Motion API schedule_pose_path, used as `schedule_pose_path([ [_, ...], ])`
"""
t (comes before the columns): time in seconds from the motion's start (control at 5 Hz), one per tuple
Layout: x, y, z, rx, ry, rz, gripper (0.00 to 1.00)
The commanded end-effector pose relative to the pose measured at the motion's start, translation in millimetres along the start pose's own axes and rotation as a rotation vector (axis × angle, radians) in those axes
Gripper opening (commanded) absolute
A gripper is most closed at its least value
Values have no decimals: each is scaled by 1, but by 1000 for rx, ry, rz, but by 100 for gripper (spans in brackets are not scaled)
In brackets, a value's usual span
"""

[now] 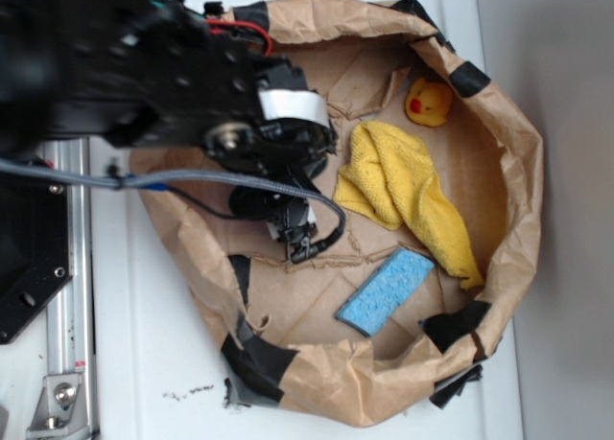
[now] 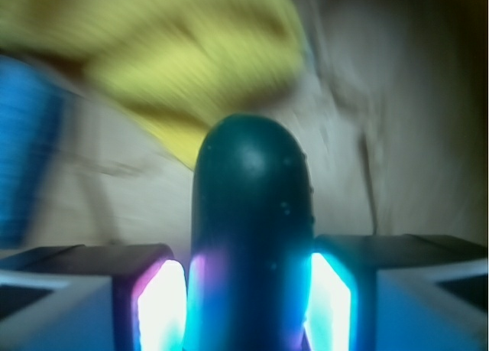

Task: Grab the plastic pickle.

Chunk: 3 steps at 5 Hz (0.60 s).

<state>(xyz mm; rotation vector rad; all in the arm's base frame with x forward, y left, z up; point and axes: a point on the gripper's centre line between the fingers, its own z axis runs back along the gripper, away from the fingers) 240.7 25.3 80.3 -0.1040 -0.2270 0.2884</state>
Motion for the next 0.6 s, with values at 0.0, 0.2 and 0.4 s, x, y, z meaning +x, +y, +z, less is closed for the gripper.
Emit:
schedule_pose_path([
  [0.0,30,-37,101,30,43,-415,0],
  [0.2,34,-38,88,99,52,-384,0],
  [0.4,36,-35,80,129,49,-350,0],
])
